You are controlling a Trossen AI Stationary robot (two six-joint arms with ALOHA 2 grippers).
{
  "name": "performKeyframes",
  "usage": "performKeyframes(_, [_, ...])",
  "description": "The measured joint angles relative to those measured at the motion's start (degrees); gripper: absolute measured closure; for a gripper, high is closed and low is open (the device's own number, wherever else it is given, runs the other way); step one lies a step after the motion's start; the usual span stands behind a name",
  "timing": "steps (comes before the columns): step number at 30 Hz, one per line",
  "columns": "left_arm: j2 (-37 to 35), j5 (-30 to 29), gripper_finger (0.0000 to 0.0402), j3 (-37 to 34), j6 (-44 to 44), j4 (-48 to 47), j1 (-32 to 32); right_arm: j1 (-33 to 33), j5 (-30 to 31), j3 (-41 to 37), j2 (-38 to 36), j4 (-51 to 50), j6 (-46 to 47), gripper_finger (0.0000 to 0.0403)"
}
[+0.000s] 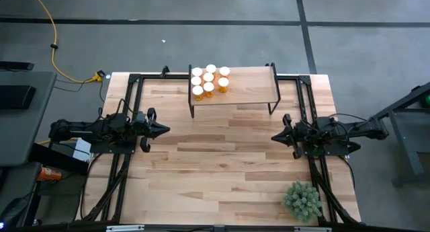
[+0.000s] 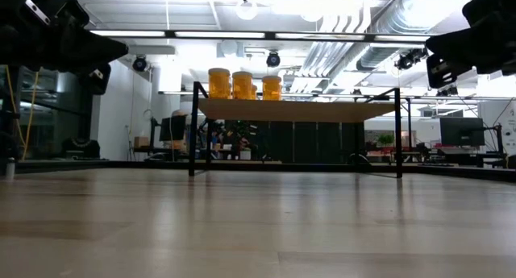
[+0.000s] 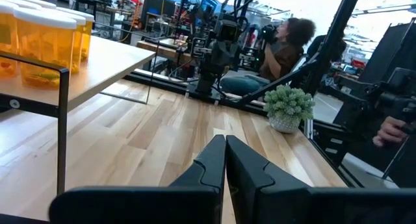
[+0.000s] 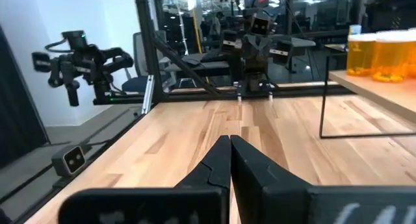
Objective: Pick and place medicine bottles onto shelf by color
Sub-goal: Return to Home Position
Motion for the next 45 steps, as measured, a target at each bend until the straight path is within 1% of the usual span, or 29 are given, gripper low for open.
performKeyframes(4, [0.0,0.0,0.0398,0.0,0.0,0.0,0.0,0.0,1.8,0.0,0.1,-0.3,2.7,0.0403])
performKeyframes(13, [0.0,0.0,0.0398,0.0,0.0,0.0,0.0,0.0,1.8,0.0,0.1,-0.3,11.7,0.0403])
performKeyframes(17, [0.0,0.0,0.0398,0.0,0.0,0.0,0.0,0.0,1.8,0.0,0.1,-0.3,14.2,0.0403])
performKeyframes(45, [0.0,0.0,0.0398,0.0,0.0,0.0,0.0,0.0,1.8,0.0,0.1,-0.3,13.8,0.0402])
